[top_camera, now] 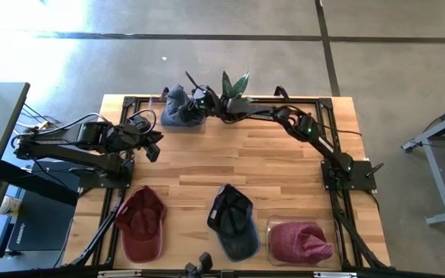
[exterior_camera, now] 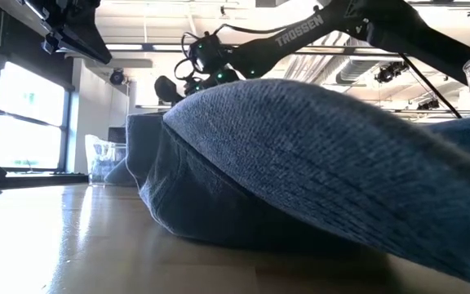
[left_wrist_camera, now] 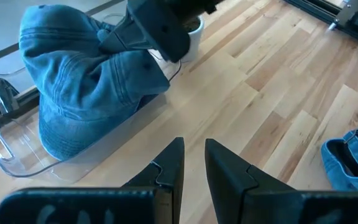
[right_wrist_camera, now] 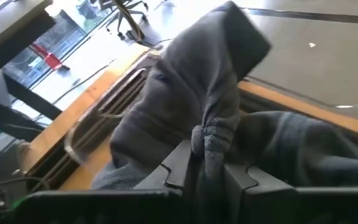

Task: Pick & Place hat
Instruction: Put the right blue cap into the top transparent bin

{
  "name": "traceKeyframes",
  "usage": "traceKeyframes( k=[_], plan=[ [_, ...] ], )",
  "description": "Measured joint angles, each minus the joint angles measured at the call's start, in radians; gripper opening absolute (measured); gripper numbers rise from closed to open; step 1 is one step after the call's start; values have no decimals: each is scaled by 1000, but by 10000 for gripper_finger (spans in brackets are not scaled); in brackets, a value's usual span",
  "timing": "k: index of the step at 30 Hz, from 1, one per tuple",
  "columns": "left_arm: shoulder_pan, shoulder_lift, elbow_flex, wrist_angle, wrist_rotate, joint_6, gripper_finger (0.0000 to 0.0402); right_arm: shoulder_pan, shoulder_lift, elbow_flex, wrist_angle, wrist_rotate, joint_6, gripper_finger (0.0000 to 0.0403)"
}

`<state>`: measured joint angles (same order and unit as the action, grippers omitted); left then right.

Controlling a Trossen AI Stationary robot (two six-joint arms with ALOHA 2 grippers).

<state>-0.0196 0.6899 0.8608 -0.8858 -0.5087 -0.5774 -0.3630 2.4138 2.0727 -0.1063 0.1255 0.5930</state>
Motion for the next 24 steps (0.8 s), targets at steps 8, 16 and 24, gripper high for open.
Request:
traceKeyframes(
  k=[8,16,24],
  plan=[
    [0,0,0,0,1,-5,62,-36,-38,0,-45,-59,-83,122],
    [0,1,0,-26,-59,-208,62,-51,-148,1,-229,-230,-289,175],
    [101,1,0,-100,-140,-340,62,18,-117,1,-252,-468,-439,82]
  ],
)
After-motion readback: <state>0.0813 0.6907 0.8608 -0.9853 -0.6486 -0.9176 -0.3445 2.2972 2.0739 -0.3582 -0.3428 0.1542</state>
